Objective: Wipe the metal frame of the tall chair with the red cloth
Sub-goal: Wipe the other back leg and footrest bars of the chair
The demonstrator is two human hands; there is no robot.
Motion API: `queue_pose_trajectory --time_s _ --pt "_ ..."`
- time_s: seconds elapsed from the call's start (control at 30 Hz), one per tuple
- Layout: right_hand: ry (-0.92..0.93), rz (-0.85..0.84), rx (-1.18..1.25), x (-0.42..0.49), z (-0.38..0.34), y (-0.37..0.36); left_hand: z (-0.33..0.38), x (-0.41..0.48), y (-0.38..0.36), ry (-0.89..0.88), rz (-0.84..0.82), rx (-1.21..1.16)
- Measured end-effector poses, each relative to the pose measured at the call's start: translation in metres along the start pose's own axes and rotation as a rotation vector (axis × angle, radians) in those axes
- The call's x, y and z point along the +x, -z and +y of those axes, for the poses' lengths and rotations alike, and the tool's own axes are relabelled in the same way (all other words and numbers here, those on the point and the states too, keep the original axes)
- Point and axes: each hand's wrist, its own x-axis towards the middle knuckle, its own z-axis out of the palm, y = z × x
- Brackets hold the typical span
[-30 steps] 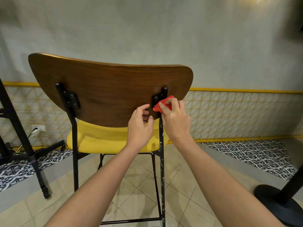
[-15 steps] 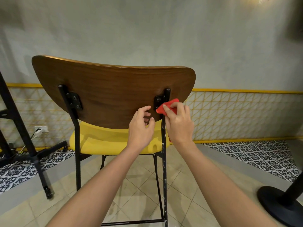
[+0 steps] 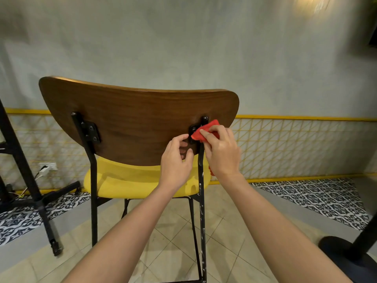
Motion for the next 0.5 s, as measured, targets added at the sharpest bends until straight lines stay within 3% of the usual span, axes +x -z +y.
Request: queue_pose_trajectory --time_s 0.17,0.5 --pt "-0.027 0.093 0.047 0.033 -0.007 0.009 0.003 0.005 0.001 -0.019 0.023 -0.018" --pt "-0.201 0.085 0.235 0.021 -0.013 0.0 0.0 0.001 0.0 -0.001 0.011 -0.017"
